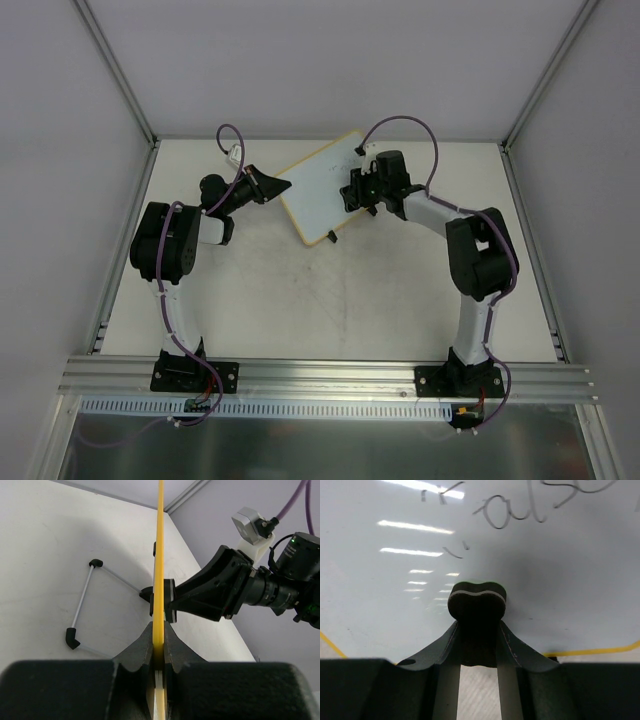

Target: Erase the whiteboard

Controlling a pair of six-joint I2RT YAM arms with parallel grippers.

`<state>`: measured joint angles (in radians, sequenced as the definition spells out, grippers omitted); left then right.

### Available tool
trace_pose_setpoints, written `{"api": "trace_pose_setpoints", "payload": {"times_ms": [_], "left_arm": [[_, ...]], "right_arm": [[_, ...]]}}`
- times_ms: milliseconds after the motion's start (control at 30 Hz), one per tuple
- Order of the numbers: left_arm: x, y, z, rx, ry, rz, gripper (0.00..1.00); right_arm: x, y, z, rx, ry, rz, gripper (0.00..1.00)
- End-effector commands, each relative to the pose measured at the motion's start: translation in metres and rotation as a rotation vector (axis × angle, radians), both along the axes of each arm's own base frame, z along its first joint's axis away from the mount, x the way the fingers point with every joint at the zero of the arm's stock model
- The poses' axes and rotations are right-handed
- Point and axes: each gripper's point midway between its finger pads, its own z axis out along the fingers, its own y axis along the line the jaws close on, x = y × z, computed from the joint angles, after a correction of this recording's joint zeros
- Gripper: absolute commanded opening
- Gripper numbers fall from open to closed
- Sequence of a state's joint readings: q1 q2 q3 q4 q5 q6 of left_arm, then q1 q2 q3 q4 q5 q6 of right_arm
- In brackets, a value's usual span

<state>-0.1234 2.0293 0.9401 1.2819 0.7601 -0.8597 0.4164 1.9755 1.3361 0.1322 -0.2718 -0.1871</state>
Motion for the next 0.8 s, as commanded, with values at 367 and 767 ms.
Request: {"api": "trace_pose_setpoints", "payload": {"times_ms": [367,767], "left_arm": [[-0.014,-0.013,0.031,0.012,-0.209,-0.096,0.0],[-0.013,-0.013,0.031,0.019,-0.21,-0.092,0.0]], "right_arm": [[0.048,-0.024,0.018,-0.019,-0.032,-0.091,0.0],[0.023,0.046,0.042,-0.001,-0.085,0.043,0.0]]}}
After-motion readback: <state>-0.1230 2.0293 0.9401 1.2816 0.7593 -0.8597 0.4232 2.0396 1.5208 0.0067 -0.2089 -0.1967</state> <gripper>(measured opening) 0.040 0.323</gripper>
